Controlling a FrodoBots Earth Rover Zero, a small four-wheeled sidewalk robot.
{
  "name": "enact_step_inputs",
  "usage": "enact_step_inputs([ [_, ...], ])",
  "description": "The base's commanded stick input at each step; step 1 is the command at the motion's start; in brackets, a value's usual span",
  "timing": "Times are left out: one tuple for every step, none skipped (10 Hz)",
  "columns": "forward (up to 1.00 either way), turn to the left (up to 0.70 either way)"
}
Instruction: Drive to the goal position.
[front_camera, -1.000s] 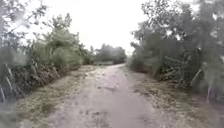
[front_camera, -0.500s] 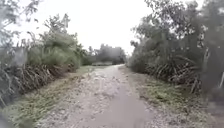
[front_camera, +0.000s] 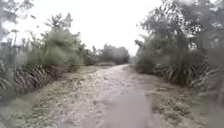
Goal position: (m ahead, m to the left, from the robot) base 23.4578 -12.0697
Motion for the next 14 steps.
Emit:
enact_step_inputs([
  [0.7,0.0],
  [0.7,0.0],
  [0.7,0.0],
  [0.7,0.0],
  [0.7,0.0],
  [0.7,0.0],
  [0.7,0.0],
  [0.7,0.0],
  [0.7,0.0],
  [0.7,0.0],
  [0.7,0.0],
  [0.7,0.0],
  [0.7,0.07],
  [0.7,0.2],
])
